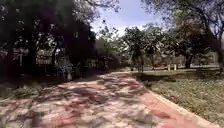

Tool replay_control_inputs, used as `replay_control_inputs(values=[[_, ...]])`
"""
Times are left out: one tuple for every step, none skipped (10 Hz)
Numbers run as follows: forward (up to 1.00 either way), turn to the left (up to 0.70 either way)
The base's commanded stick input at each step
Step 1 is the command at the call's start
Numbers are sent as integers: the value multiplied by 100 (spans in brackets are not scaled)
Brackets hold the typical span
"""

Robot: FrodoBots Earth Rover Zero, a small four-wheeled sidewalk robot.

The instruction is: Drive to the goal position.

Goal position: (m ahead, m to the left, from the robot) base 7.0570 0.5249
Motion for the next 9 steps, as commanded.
replay_control_inputs(values=[[70, 0], [70, 0], [70, 0], [70, 0], [70, 0], [70, 0], [70, 0], [70, 0], [70, 0]])
